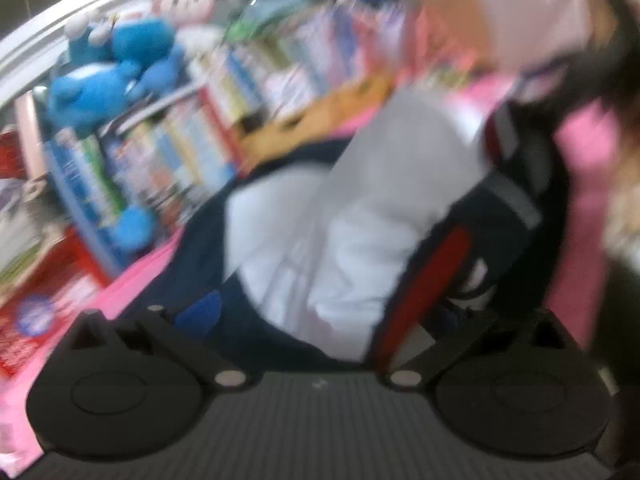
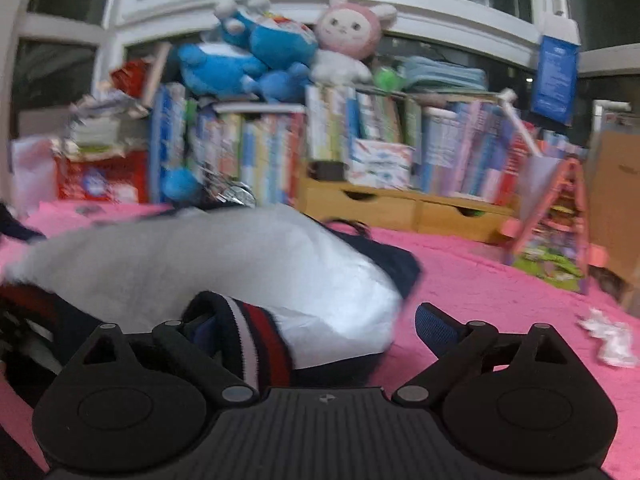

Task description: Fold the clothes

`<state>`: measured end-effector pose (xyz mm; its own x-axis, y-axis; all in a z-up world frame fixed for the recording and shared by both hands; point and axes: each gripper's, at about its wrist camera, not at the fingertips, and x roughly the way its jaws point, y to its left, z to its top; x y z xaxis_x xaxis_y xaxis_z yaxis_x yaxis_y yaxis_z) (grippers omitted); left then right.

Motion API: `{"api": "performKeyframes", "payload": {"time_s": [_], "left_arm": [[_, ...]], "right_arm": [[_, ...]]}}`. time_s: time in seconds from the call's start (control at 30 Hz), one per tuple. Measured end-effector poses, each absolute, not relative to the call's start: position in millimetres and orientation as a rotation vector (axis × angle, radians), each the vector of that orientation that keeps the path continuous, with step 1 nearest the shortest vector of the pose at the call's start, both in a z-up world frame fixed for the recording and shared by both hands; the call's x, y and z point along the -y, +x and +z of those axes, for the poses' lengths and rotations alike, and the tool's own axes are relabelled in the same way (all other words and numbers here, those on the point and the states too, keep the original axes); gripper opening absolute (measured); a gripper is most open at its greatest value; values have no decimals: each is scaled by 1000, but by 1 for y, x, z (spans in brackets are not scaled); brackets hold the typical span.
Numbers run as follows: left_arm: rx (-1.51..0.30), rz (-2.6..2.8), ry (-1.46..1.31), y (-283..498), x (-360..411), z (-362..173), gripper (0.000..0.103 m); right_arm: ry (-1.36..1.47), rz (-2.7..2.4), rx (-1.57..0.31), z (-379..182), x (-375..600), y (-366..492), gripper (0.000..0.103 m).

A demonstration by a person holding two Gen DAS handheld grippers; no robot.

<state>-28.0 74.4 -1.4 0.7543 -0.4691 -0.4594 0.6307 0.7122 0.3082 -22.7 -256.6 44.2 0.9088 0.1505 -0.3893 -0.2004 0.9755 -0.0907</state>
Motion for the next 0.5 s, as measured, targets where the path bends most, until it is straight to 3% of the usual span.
{"api": "performKeyframes", "payload": {"time_s": [0.13, 0.5], "left_arm": [[-321, -642, 322, -31, -100, 18, 103], [-612, -313, 228, 47, -114, -32, 103]], "right_arm": [[-101, 141, -446, 30, 275, -13, 99], [44, 398, -485, 25, 290, -21, 98]]}}
